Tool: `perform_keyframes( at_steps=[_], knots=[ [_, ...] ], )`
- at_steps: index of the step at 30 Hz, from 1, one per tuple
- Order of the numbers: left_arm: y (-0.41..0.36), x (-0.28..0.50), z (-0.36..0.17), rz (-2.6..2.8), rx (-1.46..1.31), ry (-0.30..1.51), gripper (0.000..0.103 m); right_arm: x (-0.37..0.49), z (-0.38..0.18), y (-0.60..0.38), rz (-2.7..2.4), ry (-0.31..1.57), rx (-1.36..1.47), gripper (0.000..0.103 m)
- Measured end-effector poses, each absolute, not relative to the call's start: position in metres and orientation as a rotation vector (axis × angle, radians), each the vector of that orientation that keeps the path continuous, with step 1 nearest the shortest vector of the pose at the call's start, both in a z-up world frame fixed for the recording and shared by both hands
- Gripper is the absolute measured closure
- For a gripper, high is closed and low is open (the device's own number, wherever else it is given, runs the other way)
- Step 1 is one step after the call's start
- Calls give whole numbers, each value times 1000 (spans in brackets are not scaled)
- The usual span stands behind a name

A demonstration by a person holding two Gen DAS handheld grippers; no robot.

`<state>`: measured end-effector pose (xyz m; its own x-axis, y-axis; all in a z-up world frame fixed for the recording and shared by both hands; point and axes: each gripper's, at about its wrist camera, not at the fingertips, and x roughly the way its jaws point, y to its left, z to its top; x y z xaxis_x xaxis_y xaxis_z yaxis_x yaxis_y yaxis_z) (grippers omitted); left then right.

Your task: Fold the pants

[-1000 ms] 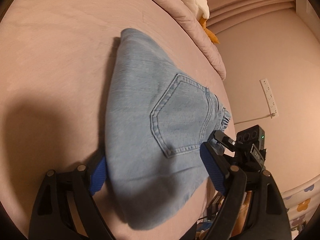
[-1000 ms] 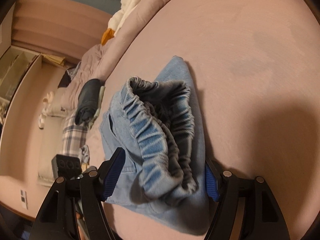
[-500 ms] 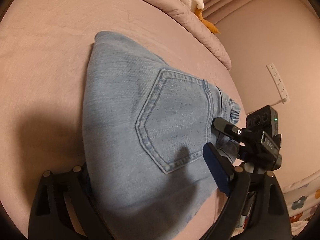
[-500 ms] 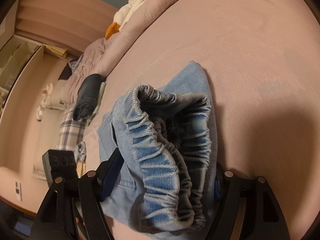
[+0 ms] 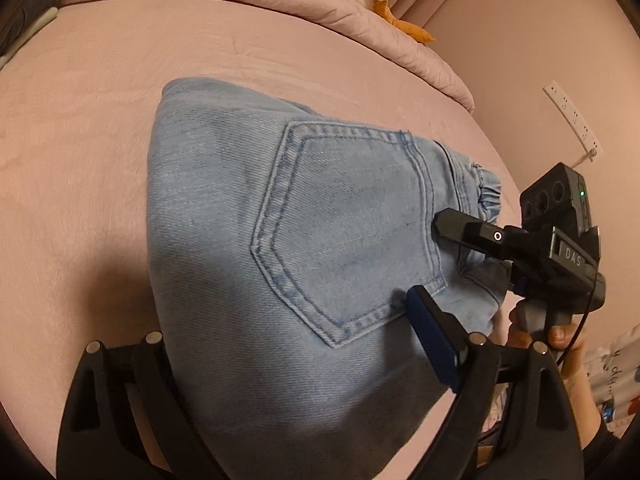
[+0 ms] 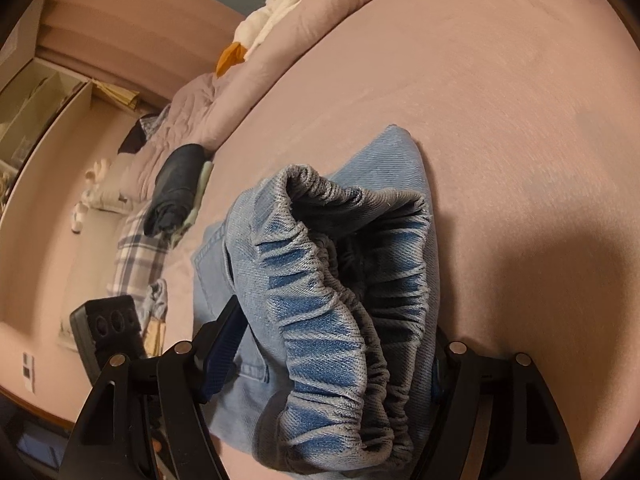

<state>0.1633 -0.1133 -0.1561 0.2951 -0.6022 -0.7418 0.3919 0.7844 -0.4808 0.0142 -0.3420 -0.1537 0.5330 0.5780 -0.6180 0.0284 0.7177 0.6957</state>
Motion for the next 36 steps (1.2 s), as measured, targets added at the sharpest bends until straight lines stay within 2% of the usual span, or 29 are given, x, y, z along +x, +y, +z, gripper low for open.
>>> perform_keyframes(
  at_steps=[25,36],
  knots=[
    [-123,161,-158,-653,-158,1052,13,19,-153,-338,354,953,663,27],
    [-128,162,-156,-637,-145,1058,16,22,-145,-324,284,980,518,27]
  ],
)
